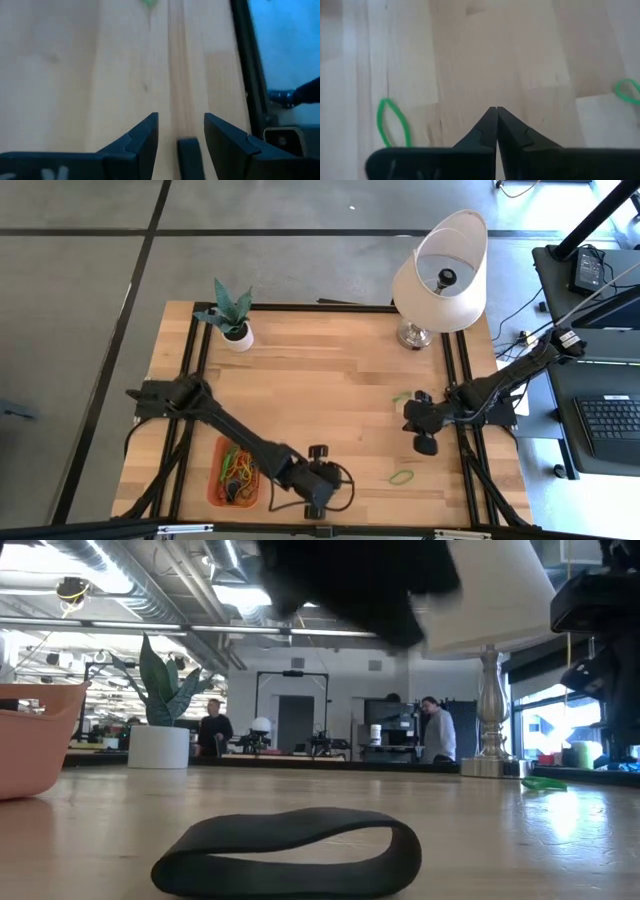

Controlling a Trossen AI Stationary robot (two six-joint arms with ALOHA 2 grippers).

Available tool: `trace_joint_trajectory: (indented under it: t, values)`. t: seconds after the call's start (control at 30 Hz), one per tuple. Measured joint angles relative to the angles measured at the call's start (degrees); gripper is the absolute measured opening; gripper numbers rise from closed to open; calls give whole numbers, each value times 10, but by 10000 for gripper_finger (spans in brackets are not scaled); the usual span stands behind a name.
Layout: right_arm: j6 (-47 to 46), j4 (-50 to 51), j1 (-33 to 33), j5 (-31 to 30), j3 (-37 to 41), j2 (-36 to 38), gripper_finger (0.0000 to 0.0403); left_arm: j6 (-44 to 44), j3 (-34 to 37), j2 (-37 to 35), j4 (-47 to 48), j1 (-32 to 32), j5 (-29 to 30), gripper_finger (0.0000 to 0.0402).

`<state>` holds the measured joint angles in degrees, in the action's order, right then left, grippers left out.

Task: Pick and place rubber bands into bin
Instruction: Put the black rubber band into the orange bin

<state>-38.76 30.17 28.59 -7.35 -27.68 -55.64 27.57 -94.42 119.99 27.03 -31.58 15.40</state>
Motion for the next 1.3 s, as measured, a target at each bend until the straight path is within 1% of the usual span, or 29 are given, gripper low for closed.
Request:
trace_joint_trajectory:
  t: [0.23,0.33,0.43,0.53,0.6,0.67,0.7,0.73,0.8,0.9,1.0,1.17,1.23,1.3]
  values:
    - [61,1,2,-1,0,0,11,77,-22,81,15,-13,-6,152]
    - [78,1,2,-1,0,0,11,107,-23,102,17,-13,-20,152]
    - [95,2,2,-1,0,0,11,120,-27,109,32,-14,-48,149]
    - [107,2,2,-1,0,0,11,120,-27,113,46,-17,-65,125]
    - [108,1,2,-2,0,0,11,121,-27,110,53,-21,-63,95]
    - [108,2,2,-6,0,0,11,122,-25,104,58,-23,-67,53]
    - [108,1,2,-6,0,0,11,125,-24,99,61,-24,-71,31]
    - [109,1,2,-7,0,0,11,131,-23,95,67,-24,-76,16]
    - [110,0,2,-7,0,0,11,146,-21,82,85,-26,-81,8]
    - [110,-1,2,-7,0,0,11,155,-20,43,121,-28,-72,4]
    - [107,-6,2,-7,0,0,11,180,-22,-12,187,-25,-40,4]
    - [105,-42,1,-7,0,0,11,250,-22,-109,312,-32,31,4]
    - [106,-66,1,-9,0,0,11,266,-22,-143,373,-38,45,4]
    - [105,-89,1,-31,0,0,11,288,-16,-166,426,-51,48,4]
